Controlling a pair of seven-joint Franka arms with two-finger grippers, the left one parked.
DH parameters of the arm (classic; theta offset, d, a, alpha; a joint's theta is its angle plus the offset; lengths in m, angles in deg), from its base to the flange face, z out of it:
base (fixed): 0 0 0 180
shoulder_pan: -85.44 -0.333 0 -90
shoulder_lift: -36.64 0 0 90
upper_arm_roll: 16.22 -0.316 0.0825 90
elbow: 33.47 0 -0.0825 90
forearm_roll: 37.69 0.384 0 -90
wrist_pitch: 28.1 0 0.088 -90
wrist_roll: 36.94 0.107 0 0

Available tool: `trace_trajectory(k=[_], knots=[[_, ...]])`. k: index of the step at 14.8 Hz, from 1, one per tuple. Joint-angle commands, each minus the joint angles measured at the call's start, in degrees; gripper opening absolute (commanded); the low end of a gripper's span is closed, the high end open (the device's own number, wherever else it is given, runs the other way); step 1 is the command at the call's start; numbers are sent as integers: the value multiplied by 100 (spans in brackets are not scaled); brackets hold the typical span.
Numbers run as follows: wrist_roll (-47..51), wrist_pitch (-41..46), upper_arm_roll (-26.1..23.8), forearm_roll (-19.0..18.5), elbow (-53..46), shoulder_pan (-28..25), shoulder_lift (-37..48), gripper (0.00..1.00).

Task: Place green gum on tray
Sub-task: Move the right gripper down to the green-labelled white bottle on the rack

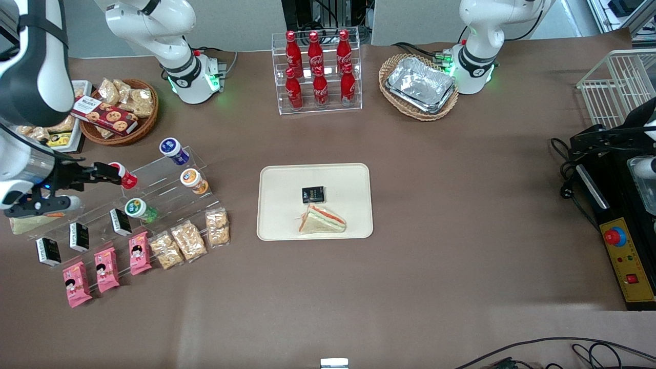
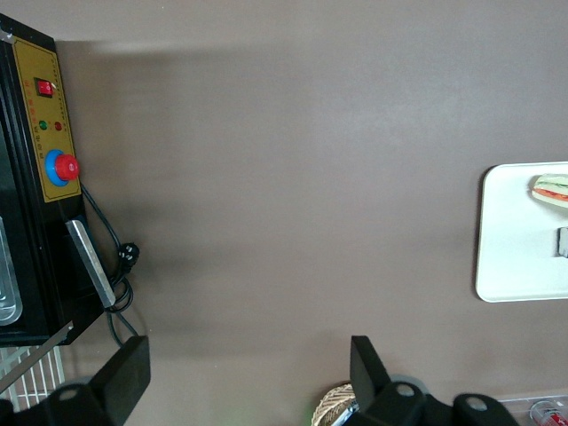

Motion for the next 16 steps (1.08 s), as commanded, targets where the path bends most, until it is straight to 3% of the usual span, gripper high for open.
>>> trace_trajectory(k=[1, 8, 16], knots=[[-102, -495, 4, -81, 590, -34, 200, 100], [-655, -2164, 48, -107, 1908, 203, 403, 100], [-700, -3158, 39, -230, 2498, 204, 289, 100]])
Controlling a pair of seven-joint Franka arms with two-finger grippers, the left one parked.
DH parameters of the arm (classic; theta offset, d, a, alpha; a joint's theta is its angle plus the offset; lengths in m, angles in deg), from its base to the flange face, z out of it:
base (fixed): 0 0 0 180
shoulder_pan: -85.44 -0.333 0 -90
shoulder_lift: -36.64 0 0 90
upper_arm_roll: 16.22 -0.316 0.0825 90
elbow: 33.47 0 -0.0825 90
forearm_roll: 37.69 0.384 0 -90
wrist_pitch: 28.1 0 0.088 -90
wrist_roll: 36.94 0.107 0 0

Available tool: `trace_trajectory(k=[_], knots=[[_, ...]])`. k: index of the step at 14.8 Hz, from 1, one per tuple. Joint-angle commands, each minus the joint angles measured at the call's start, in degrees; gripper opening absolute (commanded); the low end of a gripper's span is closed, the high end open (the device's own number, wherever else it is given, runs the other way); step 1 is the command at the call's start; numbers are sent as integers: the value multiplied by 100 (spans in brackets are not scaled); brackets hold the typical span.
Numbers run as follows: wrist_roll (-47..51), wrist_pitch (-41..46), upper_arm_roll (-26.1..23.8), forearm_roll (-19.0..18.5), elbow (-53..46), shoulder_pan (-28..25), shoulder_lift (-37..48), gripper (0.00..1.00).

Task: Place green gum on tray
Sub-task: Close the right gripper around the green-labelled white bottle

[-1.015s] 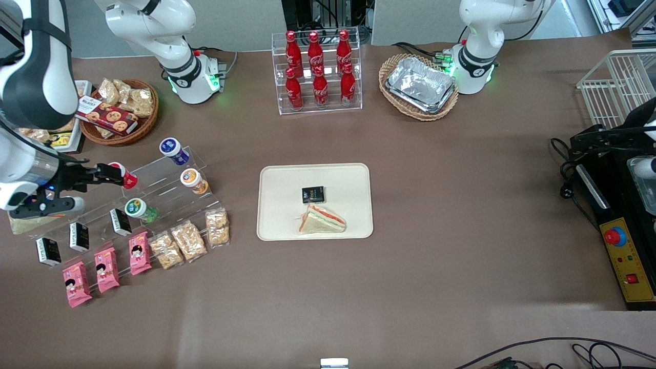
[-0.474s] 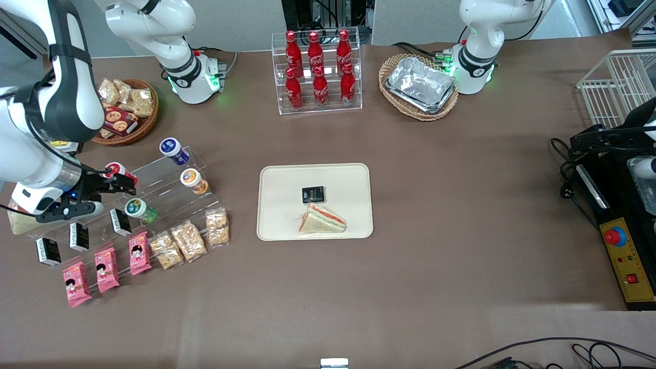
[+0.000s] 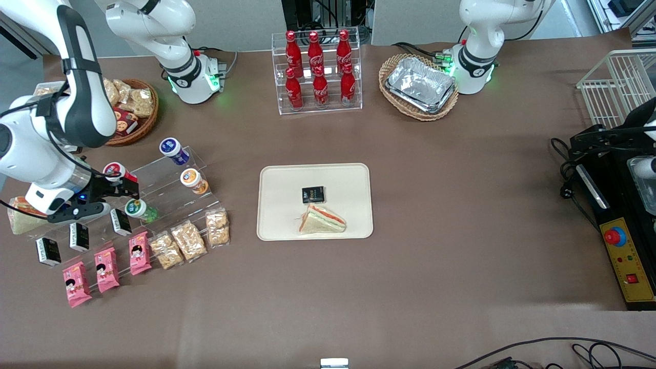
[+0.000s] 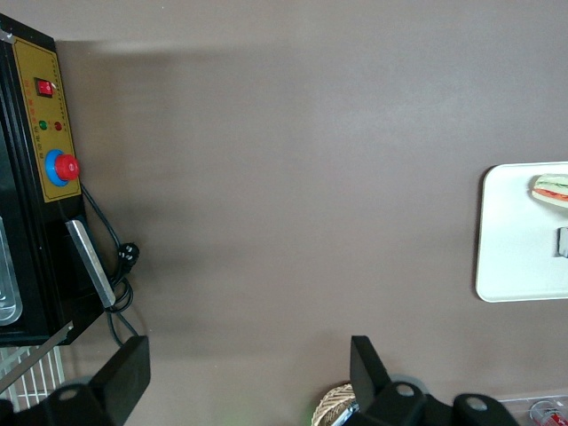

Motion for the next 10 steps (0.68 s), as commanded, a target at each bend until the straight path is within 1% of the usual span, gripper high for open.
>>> trace_trajectory(k=[1, 3, 7, 10], knots=[[-66, -474, -9, -92, 367, -1, 81, 100], [-66, -580, -9, -92, 428, -18, 10, 100], [-66, -1054, -9, -92, 657, -36, -86, 100], [-75, -1143, -9, -110, 666, -27, -175, 100]])
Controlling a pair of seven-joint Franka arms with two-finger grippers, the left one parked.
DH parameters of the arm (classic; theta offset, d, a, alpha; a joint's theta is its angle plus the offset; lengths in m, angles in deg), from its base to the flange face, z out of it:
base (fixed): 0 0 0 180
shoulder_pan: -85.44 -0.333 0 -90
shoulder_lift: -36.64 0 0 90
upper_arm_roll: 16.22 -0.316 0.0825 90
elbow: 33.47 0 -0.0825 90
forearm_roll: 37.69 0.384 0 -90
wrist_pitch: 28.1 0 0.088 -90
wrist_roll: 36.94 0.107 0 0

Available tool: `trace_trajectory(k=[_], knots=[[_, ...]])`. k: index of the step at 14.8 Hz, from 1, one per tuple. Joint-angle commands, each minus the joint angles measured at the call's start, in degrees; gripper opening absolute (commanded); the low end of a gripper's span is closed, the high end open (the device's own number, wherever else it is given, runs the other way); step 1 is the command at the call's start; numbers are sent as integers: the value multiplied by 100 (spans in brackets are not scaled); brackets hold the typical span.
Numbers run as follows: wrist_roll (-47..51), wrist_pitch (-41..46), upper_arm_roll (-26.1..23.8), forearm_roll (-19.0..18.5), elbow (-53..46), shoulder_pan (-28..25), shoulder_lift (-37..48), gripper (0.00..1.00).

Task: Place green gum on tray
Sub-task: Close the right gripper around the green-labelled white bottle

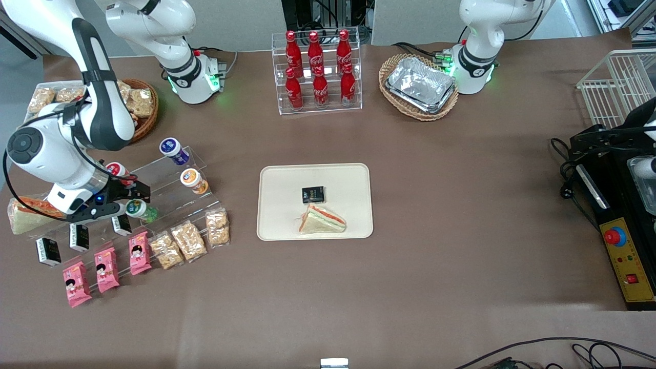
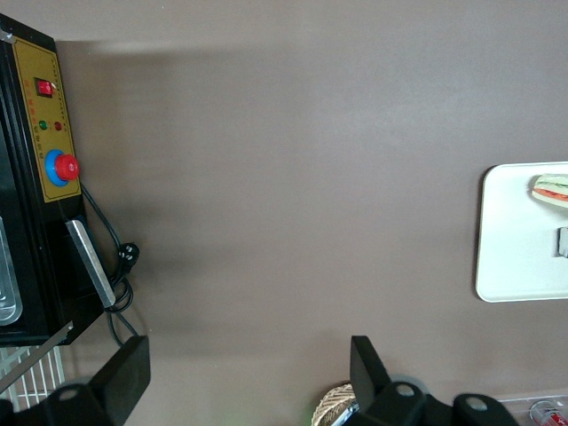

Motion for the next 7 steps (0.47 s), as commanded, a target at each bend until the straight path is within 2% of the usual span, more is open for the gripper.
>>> trace_trajectory(k=[1, 5, 7], knots=[[-35, -204, 4, -96, 59, -3, -77, 99], [-35, -406, 4, -131, 94, 24, -201, 97], [-35, -415, 4, -131, 138, 24, -192, 90]])
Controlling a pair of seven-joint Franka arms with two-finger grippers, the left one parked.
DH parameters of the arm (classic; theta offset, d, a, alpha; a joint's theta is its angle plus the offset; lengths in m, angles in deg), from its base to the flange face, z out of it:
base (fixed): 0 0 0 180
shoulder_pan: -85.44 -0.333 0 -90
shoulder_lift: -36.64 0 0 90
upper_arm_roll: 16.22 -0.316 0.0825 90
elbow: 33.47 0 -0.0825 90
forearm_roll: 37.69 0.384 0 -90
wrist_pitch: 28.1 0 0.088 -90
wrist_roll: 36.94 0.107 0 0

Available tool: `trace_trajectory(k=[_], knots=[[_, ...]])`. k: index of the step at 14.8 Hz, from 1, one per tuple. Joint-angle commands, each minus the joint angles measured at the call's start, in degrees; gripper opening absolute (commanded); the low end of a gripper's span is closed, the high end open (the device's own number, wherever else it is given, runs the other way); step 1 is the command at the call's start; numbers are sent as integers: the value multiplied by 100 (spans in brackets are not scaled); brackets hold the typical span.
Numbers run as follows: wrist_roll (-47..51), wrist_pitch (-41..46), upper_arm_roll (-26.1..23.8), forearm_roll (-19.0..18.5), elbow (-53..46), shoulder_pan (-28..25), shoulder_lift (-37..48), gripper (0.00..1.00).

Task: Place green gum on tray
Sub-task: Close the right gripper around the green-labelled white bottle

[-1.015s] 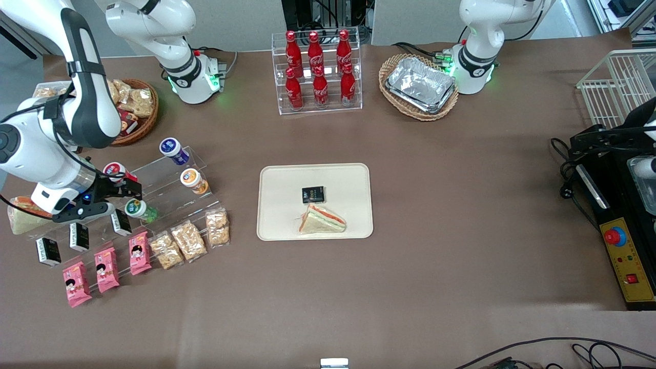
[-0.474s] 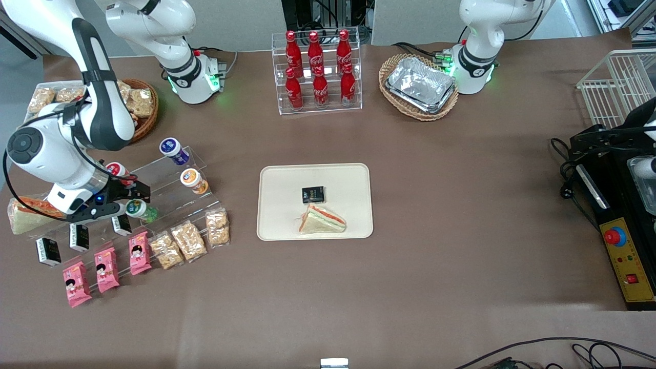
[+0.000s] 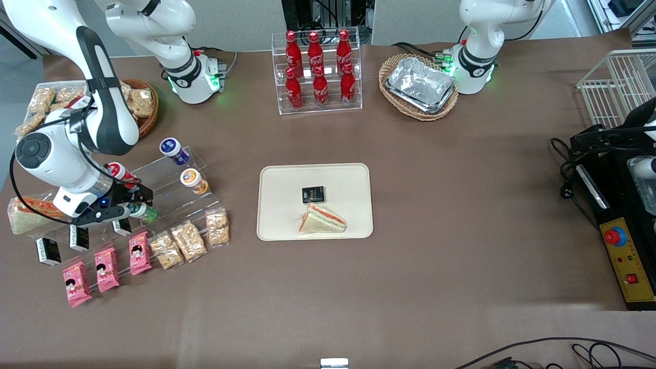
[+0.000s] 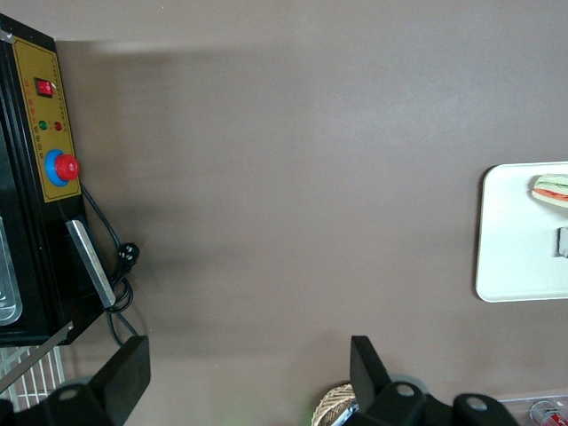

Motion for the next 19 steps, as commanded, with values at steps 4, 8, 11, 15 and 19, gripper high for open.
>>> trace_trajectory(k=[4, 8, 11, 15, 19], knots=[[-31, -163, 3, -92, 97, 20, -9, 72], [-242, -58, 3, -75, 9, 37, 17, 50], [-346, 152, 12, -57, -149, 55, 35, 40], [-409, 1292, 21, -13, -955, 46, 70, 38], [-409, 3032, 12, 4, -2098, 37, 175, 38]])
